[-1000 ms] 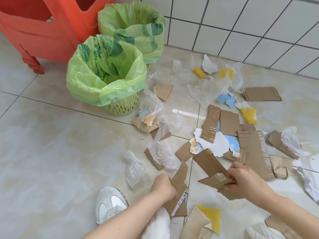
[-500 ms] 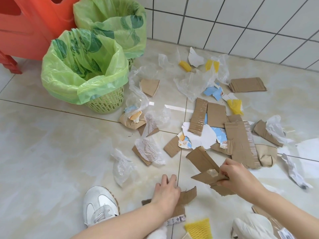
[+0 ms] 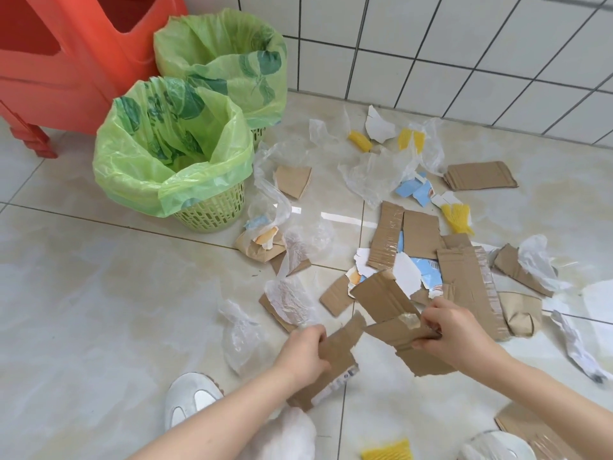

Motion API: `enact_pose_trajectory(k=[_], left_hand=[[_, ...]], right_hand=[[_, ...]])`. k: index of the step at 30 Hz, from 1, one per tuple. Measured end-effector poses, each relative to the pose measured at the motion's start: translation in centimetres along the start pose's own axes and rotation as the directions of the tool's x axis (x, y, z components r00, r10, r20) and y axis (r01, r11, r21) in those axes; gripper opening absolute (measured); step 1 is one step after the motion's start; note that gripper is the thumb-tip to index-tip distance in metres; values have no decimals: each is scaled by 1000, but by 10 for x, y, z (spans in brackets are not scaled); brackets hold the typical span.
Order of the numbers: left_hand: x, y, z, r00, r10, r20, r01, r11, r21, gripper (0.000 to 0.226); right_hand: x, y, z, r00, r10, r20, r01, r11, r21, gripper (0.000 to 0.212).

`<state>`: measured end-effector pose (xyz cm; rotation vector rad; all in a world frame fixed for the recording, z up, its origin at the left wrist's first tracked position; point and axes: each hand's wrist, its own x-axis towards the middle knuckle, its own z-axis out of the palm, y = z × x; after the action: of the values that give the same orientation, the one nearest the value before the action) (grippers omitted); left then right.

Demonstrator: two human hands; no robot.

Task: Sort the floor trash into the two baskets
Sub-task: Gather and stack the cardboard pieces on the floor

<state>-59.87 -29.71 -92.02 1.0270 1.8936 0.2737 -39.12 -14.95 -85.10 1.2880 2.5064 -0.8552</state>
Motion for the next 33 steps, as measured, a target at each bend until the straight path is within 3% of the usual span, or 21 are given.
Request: enact_pose_trajectory(k=[3, 7, 9, 13, 17, 20, 25, 27, 30, 33], left_hand=[[2, 5, -39, 997, -47, -60, 31, 971, -237, 28], [-7, 16, -100, 980, -101, -170, 0, 862, -507, 32], [-16, 26, -133, 962, -100, -256, -67, 818, -571, 32], [-38, 42, -199, 896, -70, -438, -242, 749, -617, 32], [-48, 44, -262, 784, -83, -615, -371, 732, -572, 33], [-40, 32, -303, 675, -149, -723, -427, 720, -547, 29], [-15, 10, -351, 425, -272, -864, -387, 808, -444, 14], [-7, 8, -359, 366, -283, -887, -337, 848, -410, 10], [6, 6, -359, 375, -219, -901, -266, 905, -331, 19], [17, -1, -352, 535, -172, -827, -149, 945, -293, 23]], right_hand=[[12, -20, -18, 998, -52, -47, 52, 999, -4, 50], [35, -56, -51, 989, -109, -104, 109, 994, -4, 39], [48, -81, -70, 980, -143, -136, 146, 989, 18, 28], [72, -144, -109, 970, -144, -196, 179, 969, 173, 30], [105, -203, -128, 971, -137, -193, 210, 876, 435, 4], [132, -247, -127, 968, -139, -210, 234, 802, 550, 22], [180, -317, -117, 966, -98, -239, 239, 690, 683, 18], [201, -339, -111, 961, -80, -264, 240, 715, 657, 26], [221, -360, -98, 932, -124, -341, 279, 845, 456, 32], [226, -366, -84, 952, -206, -226, 280, 886, 370, 29]])
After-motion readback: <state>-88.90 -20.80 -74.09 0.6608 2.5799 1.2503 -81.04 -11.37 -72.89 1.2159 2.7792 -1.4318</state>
